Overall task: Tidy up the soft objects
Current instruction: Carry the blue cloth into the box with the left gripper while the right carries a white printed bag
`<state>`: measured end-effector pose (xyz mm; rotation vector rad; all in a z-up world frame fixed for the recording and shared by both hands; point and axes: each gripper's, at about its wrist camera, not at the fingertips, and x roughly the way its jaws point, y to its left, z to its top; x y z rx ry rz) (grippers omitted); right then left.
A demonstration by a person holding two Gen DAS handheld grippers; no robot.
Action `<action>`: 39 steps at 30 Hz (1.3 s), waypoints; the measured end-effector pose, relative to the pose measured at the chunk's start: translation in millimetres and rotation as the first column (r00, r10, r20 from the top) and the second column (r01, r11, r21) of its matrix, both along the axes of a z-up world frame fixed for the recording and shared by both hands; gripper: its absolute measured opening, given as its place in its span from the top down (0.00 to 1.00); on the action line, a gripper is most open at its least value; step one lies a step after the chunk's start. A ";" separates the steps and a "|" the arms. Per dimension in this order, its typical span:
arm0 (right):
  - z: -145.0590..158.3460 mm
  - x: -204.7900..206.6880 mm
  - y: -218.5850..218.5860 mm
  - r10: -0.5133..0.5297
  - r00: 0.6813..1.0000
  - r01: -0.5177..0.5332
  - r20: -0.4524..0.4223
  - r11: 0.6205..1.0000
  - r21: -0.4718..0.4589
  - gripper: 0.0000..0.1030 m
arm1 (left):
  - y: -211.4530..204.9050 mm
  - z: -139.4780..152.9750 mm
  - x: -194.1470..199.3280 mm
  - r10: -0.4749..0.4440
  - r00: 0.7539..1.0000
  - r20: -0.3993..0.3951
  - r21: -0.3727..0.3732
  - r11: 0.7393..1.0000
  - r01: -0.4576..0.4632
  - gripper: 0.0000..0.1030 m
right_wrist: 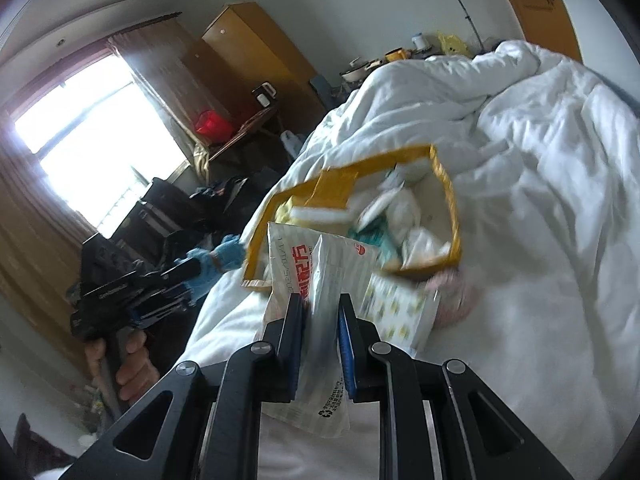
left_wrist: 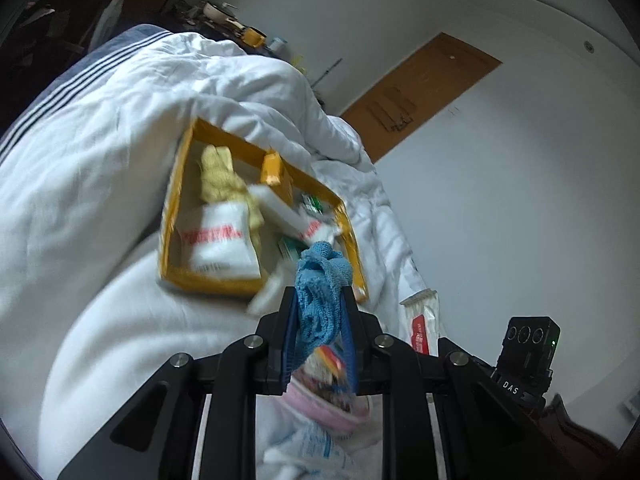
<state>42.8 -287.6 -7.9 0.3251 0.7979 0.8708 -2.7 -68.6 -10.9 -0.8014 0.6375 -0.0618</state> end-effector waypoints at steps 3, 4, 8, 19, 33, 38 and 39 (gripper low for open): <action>9.2 24.7 4.0 -0.024 1.000 0.024 0.008 1.000 -0.010 0.83 | 13.0 7.0 15.8 0.026 1.000 -0.017 0.000 1.000 -0.026 0.81; 12.1 34.7 7.1 -0.026 1.000 0.026 0.005 1.000 -0.013 0.83 | 16.2 8.6 19.5 0.038 0.999 -0.022 0.012 0.999 -0.038 0.81; 19.5 62.1 21.2 -0.041 0.999 0.041 0.003 0.998 -0.041 0.83 | 33.6 11.8 43.3 0.103 0.994 -0.048 0.050 0.994 -0.101 0.81; 13.9 122.1 78.4 -0.091 0.995 0.085 -0.026 0.982 -0.171 0.83 | 58.4 17.2 89.6 0.156 0.984 -0.080 0.064 0.986 -0.152 0.81; 4.5 159.1 108.6 -0.155 0.987 0.141 -0.036 0.957 -0.254 0.83 | 63.2 1.9 136.4 0.216 0.961 -0.170 0.166 0.968 -0.188 0.81; 2.2 165.6 115.8 -0.163 0.986 0.148 -0.032 0.949 -0.277 0.83 | 61.8 -6.0 148.3 0.223 0.954 -0.202 0.203 0.962 -0.182 0.81; 1.3 166.6 117.5 -0.163 0.986 0.149 -0.029 0.948 -0.280 0.83 | 60.6 -7.5 150.4 0.225 0.952 -0.208 0.213 0.960 -0.180 0.81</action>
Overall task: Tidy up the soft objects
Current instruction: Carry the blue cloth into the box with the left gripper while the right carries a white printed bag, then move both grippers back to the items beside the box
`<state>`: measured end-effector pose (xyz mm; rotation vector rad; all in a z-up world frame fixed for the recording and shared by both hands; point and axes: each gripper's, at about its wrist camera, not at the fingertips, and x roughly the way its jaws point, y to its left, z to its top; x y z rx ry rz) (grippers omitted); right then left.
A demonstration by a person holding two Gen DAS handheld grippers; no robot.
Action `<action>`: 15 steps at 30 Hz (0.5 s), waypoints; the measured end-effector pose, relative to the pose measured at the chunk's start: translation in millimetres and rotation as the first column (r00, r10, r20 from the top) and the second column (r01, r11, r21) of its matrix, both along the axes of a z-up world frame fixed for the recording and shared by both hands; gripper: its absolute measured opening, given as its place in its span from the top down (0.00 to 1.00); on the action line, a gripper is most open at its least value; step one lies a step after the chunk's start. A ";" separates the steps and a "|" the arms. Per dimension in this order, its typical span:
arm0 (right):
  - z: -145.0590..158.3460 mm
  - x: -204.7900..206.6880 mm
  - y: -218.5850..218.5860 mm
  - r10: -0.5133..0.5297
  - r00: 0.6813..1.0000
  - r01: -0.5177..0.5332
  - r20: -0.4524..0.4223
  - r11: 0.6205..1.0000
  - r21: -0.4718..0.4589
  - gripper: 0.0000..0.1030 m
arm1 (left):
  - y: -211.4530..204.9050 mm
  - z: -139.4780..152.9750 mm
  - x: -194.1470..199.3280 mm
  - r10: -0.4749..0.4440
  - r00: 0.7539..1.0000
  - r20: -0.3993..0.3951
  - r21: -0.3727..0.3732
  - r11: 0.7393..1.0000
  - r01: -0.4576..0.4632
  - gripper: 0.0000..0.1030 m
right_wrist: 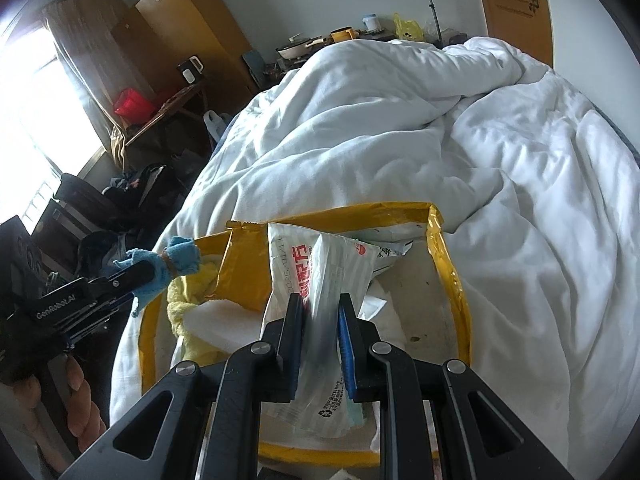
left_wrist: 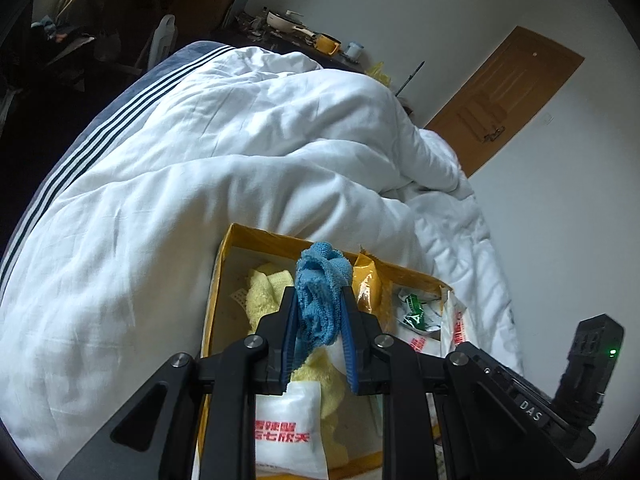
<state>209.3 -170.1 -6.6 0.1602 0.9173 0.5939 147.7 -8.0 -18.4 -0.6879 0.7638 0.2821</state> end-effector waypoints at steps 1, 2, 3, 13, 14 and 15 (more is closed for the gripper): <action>-1.2 0.9 1.8 0.000 1.000 0.000 0.003 1.000 -0.003 0.83 | -1.5 -1.9 2.2 0.003 1.000 -0.011 0.014 1.000 -0.003 0.81; -2.3 1.3 3.9 -0.001 1.000 0.001 0.010 1.000 -0.010 0.83 | -3.0 -4.3 4.6 0.007 1.000 -0.024 0.028 1.000 -0.006 0.81; -3.2 1.5 5.6 -0.006 1.000 0.006 0.018 1.000 -0.021 0.83 | -4.8 -6.9 7.3 0.004 0.999 -0.037 0.038 0.999 -0.003 0.81; -0.1 1.3 17.9 0.011 0.995 -0.001 0.095 0.994 -0.110 0.81 | -5.1 -21.2 11.3 0.017 0.998 -0.058 0.045 0.999 -0.015 0.71; -0.8 1.8 16.8 0.007 0.996 0.002 0.087 0.995 -0.101 0.78 | -2.9 -20.5 8.2 0.021 0.999 -0.048 0.035 0.999 -0.019 0.64; -1.7 1.8 15.6 0.005 0.997 0.003 0.079 0.996 -0.090 0.75 | -1.3 -19.5 5.8 0.021 0.999 -0.042 0.024 1.000 -0.020 0.54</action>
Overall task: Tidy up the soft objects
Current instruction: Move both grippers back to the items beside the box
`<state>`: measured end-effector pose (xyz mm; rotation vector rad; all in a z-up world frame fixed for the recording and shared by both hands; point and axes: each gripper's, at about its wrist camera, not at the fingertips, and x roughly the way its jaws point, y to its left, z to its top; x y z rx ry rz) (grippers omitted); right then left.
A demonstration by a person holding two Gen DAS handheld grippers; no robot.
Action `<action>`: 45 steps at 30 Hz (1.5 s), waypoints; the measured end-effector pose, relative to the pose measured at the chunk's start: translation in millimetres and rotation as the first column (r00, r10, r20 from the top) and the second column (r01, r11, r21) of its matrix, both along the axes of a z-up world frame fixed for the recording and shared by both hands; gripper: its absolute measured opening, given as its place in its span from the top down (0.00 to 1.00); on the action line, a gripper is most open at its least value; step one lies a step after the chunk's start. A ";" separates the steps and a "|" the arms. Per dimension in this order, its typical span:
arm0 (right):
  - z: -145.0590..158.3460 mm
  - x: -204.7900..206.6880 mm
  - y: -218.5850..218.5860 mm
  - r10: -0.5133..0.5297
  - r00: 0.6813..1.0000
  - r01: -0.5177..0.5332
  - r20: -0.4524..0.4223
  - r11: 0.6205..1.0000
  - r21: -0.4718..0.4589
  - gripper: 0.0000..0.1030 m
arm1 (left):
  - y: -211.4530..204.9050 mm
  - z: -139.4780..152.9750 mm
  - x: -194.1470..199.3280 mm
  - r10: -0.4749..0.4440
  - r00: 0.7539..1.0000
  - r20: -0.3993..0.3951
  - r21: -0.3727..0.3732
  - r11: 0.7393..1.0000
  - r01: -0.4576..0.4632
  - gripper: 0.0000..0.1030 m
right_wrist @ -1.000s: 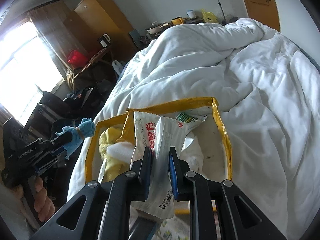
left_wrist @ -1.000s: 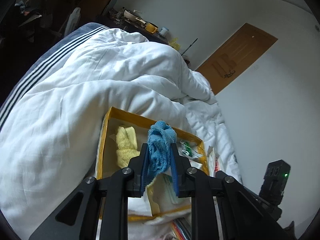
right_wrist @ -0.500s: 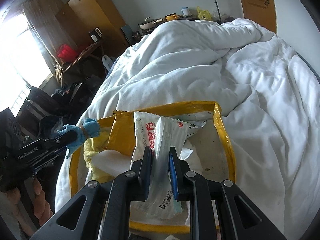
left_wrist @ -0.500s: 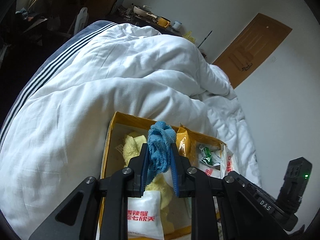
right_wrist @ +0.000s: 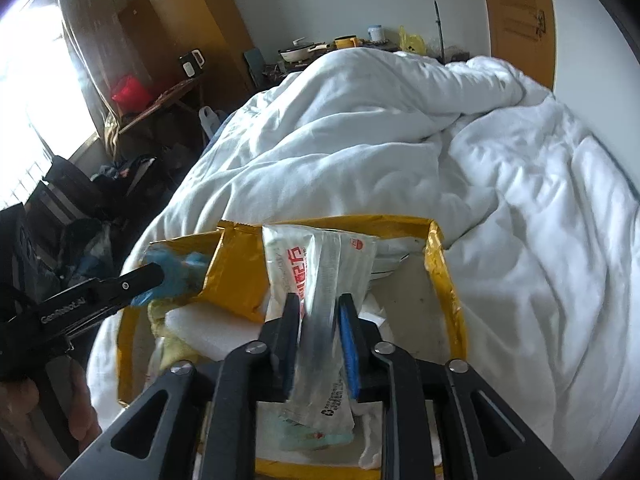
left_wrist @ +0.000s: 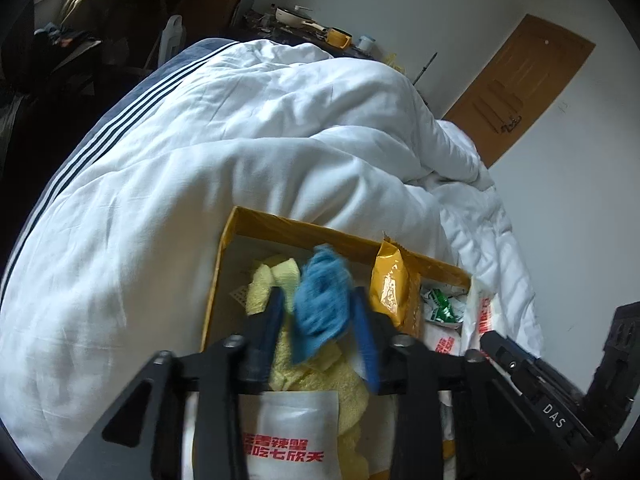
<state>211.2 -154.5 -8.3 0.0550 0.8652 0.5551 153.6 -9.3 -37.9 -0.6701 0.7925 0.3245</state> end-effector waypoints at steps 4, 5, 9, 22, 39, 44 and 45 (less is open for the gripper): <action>1.8 -1.9 -9.2 0.003 1.000 -0.001 -0.026 0.998 0.061 0.58 | 7.3 14.7 -18.8 0.005 0.998 0.065 -0.053 0.999 -0.001 0.41; 4.6 -4.9 -13.1 0.010 0.999 -0.008 -0.030 0.996 0.085 0.58 | 8.9 19.0 -24.3 0.008 0.997 0.083 -0.066 0.998 -0.002 0.38; 20.9 -26.5 -30.8 0.068 0.997 -0.060 -0.039 0.984 0.171 0.55 | 7.4 44.9 -61.2 -0.002 0.983 0.183 -0.086 0.996 0.018 0.34; -10.6 -171.9 -147.9 0.158 0.987 -0.149 -0.003 0.935 0.323 0.39 | -77.5 25.1 -186.1 -0.201 0.965 0.170 -0.121 0.967 0.223 0.25; -49.7 -151.7 -148.4 0.128 0.984 -0.091 -0.121 0.958 0.270 0.39 | -151.3 -2.1 -168.6 -0.516 0.852 -0.089 -0.100 0.856 0.508 0.25; -68.7 -142.1 -139.4 0.127 0.980 -0.087 -0.151 0.966 0.244 0.40 | -154.1 -13.7 -167.8 -0.551 0.824 -0.128 -0.130 0.833 0.537 0.25; -73.2 -141.2 -139.1 0.119 0.980 -0.079 -0.161 0.969 0.235 0.40 | -155.3 -13.8 -169.2 -0.556 0.821 -0.131 -0.131 0.830 0.542 0.25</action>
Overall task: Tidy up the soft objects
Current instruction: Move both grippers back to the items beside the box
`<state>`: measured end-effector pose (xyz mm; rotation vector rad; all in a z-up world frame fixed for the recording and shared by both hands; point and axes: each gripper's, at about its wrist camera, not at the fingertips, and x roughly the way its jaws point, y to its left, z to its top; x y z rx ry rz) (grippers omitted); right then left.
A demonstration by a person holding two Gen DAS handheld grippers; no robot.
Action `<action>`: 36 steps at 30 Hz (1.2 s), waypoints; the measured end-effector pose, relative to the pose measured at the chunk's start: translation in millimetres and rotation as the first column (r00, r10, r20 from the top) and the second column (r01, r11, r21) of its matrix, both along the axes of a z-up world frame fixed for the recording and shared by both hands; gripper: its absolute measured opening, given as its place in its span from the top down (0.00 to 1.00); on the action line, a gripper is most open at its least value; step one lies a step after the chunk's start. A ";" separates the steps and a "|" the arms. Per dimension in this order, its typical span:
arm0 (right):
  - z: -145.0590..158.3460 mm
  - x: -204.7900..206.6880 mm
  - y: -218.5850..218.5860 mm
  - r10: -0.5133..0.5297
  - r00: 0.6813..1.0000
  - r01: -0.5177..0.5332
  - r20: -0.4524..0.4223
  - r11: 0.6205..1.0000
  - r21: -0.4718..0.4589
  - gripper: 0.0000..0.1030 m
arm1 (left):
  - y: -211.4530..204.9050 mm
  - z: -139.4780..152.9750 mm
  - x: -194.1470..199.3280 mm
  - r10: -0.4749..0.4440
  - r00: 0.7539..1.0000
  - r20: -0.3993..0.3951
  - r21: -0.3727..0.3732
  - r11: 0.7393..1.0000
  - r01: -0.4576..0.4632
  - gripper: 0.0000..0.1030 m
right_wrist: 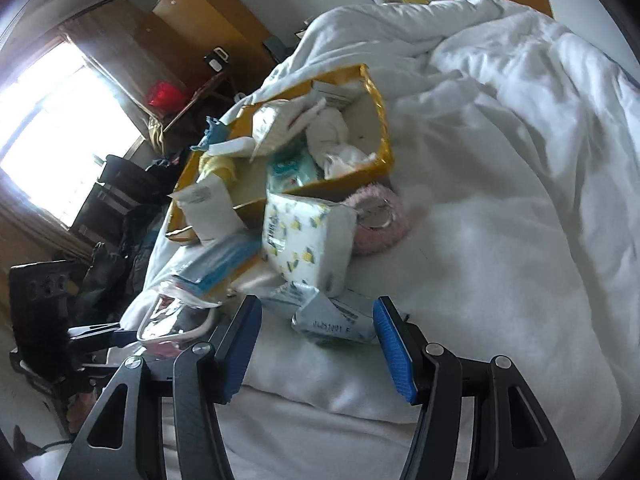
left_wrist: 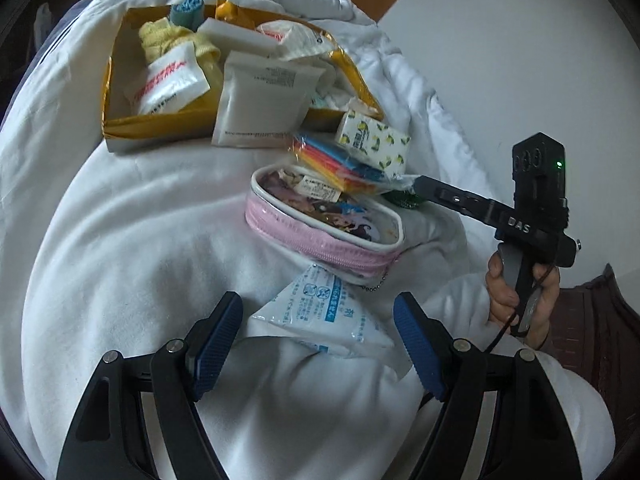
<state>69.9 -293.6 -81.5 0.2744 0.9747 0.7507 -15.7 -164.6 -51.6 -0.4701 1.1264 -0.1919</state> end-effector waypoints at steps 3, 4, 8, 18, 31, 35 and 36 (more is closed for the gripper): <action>-4.2 -1.2 -1.0 -0.010 1.000 0.009 -0.004 1.000 -0.013 0.50 | -3.1 1.1 -2.6 -0.034 0.999 0.001 0.002 0.999 0.034 0.25; -3.6 -2.4 -0.7 -0.011 1.000 0.011 0.003 1.000 -0.021 0.55 | -4.7 1.7 -3.5 -0.048 0.999 0.001 -0.004 0.999 0.048 0.25; -2.3 -6.1 1.8 -0.008 1.000 0.009 0.023 0.999 -0.047 0.71 | -9.2 2.8 -8.6 -0.093 0.996 0.004 0.024 0.995 0.093 0.25; 3.4 -13.3 4.1 0.021 0.998 -0.018 0.056 0.999 -0.046 0.77 | -11.8 -2.9 -2.5 -0.174 0.985 0.003 0.005 0.985 0.174 0.25; 18.9 -29.4 14.0 0.103 0.991 -0.103 0.085 0.995 -0.003 0.79 | -1.6 0.2 -5.1 -0.171 0.985 0.013 -0.047 0.984 0.172 0.25; 17.6 -28.5 14.5 0.103 0.991 -0.103 0.079 0.995 -0.005 0.79 | 21.3 4.9 -5.1 -0.104 0.995 0.012 -0.173 0.979 0.104 0.25; 17.6 -28.8 14.4 0.103 0.991 -0.103 0.082 0.995 -0.007 0.79 | 26.2 6.7 -6.0 -0.086 0.996 0.016 -0.187 0.978 0.087 0.25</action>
